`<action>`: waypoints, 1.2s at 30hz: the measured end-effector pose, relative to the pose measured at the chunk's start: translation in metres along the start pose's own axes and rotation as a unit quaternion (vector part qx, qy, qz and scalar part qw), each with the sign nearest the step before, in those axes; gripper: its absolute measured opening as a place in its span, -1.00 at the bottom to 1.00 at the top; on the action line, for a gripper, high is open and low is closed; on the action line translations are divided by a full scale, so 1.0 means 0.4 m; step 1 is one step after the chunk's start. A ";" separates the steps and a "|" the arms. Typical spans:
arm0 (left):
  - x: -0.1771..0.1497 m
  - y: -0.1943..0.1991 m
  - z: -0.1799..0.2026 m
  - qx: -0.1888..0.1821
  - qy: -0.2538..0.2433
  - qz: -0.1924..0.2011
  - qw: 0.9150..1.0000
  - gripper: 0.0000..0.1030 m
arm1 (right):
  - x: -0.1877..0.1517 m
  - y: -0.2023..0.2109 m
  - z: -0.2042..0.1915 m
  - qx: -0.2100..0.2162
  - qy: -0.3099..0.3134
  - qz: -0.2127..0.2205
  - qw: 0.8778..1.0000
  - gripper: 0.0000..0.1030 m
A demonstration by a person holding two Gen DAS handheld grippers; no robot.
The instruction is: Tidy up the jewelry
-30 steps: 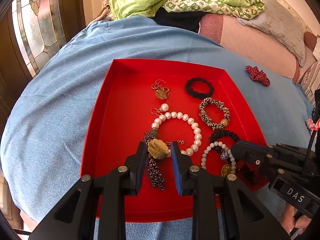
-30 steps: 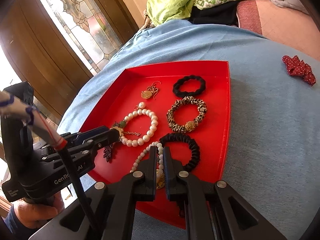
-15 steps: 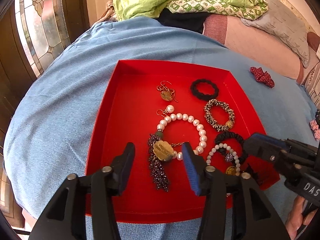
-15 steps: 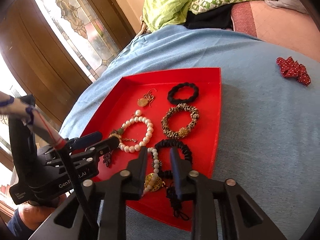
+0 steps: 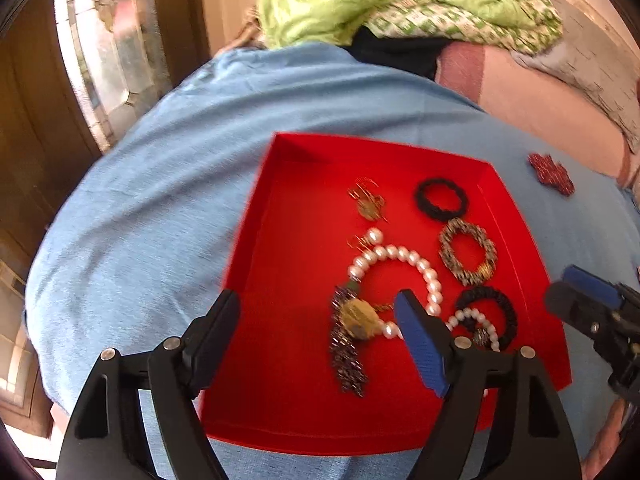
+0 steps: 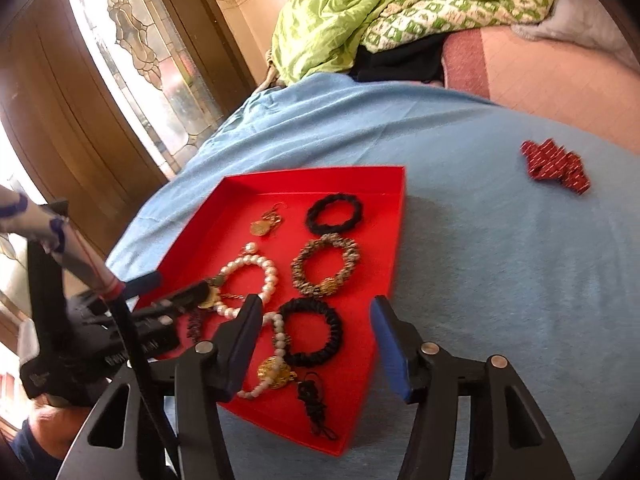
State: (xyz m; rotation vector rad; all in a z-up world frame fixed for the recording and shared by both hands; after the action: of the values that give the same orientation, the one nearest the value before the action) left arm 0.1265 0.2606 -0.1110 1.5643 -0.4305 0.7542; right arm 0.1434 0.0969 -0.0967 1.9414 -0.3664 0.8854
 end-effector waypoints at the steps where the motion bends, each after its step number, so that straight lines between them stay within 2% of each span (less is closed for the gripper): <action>1: 0.005 0.006 -0.002 0.000 0.006 0.004 1.000 0.54 | 0.003 0.002 0.006 -0.014 0.008 0.002 1.000 0.37; 5: 0.052 0.049 -0.038 0.064 0.022 0.039 0.997 0.70 | 0.013 0.024 0.025 -0.064 0.048 0.015 0.997 0.42; 6: 0.060 0.062 -0.041 0.069 0.029 0.048 0.996 0.70 | 0.015 0.031 0.027 -0.070 0.054 0.017 0.996 0.43; 9: 0.093 0.127 -0.043 0.067 0.051 0.095 0.992 0.76 | 0.021 0.080 0.038 -0.090 0.070 0.033 0.993 0.52; 11: 0.101 0.172 -0.039 0.076 0.056 0.113 0.989 0.88 | 0.022 0.131 0.042 -0.110 0.092 0.049 0.988 0.55; 15: 0.086 0.264 -0.013 0.062 0.063 0.145 0.985 0.89 | 0.015 0.252 0.054 -0.143 0.120 0.090 0.978 0.79; 18: 0.059 0.327 0.026 0.048 0.043 0.162 0.985 0.90 | -0.003 0.308 0.059 -0.152 0.122 0.102 0.975 0.79; 23: -0.014 0.379 0.099 0.018 0.005 0.151 0.988 0.90 | -0.067 0.375 0.055 -0.170 0.143 0.116 0.968 0.79; 26: -0.050 0.387 0.124 0.070 -0.039 0.148 0.986 0.90 | -0.103 0.381 0.050 -0.165 0.152 0.108 0.969 0.79; 28: -0.054 0.383 0.140 0.069 -0.049 0.147 0.985 0.90 | -0.118 0.384 0.049 -0.164 0.157 0.107 0.968 0.79; 31: -0.066 0.365 0.164 0.044 -0.052 0.121 0.990 0.90 | -0.127 0.378 0.047 -0.169 0.169 0.105 0.965 0.79; 36: -0.075 0.320 0.140 0.072 -0.032 0.074 0.994 0.90 | -0.133 0.374 0.050 -0.171 0.173 0.105 0.964 0.79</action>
State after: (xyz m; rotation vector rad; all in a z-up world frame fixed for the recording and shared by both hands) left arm 0.0315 0.1826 -0.0379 1.7090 -0.5549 0.8659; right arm 0.0290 -0.0027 -0.0457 1.4183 -0.4870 1.1915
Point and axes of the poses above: each gripper's, at about its wrist camera, not at the fingertips, and y roughly against the way its jaws point, z to its right, x to its top, the point moved 10 cm from there along -y, roughly the way its jaws point, and after that the axes turned 5 degrees about z, right-handed, at the moved point
